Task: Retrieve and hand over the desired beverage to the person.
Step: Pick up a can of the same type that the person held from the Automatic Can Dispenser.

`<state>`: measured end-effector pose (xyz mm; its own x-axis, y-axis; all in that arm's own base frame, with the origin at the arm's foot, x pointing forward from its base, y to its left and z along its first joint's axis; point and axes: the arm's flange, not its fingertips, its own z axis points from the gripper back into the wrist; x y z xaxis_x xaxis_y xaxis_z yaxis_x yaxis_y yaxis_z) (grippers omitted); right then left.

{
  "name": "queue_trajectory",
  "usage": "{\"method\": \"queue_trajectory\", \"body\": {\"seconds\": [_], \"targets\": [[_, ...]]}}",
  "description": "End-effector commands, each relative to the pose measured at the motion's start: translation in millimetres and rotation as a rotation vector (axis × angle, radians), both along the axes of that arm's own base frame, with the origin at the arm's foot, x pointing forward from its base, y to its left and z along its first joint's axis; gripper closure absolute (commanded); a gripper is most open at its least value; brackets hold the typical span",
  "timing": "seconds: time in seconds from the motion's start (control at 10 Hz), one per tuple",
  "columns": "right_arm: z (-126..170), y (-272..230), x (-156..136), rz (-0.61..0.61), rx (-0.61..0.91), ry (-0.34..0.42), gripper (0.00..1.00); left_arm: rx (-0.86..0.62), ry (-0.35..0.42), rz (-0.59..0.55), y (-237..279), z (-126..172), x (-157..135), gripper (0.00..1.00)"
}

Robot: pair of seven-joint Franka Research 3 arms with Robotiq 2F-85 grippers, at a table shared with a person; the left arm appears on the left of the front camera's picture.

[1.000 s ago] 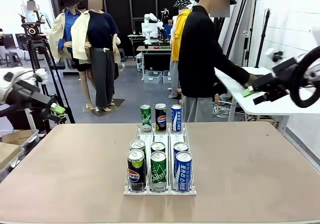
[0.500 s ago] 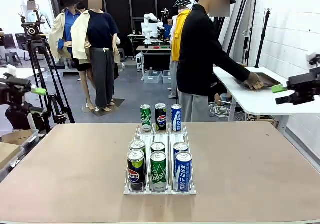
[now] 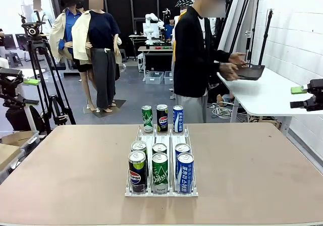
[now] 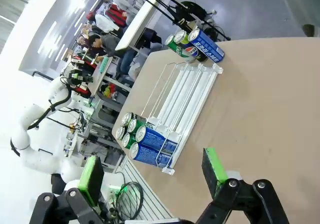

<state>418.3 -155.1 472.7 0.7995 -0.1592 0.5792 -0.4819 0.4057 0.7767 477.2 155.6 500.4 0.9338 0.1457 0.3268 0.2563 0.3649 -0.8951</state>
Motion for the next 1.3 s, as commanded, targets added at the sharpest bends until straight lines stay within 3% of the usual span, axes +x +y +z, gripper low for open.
{"method": "queue_trajectory", "body": {"seconds": [0.0, 0.1, 0.2, 1.2], "targets": [[1.2, -2.8, 6.9, 0.001, 0.027, -0.026, 0.0, -0.014, -0.005, -0.008, 4.8, -2.8, 4.5, 0.0], [2.6, -0.2, 6.4, 0.014, 0.001, -0.029, 0.0, 0.008, -0.05, -0.02, 2.1, -0.7, 1.1, 0.0], [-1.1, -3.2, -0.1, -0.006, 0.01, 0.002, 0.0, -0.003, 0.006, 0.0, 1.0, -3.7, 0.7, 0.0], [-1.1, -3.2, -0.1, -0.006, 0.01, 0.002, 0.0, -0.003, 0.006, 0.0, 1.0, -3.7, 0.7, 0.0]]}}
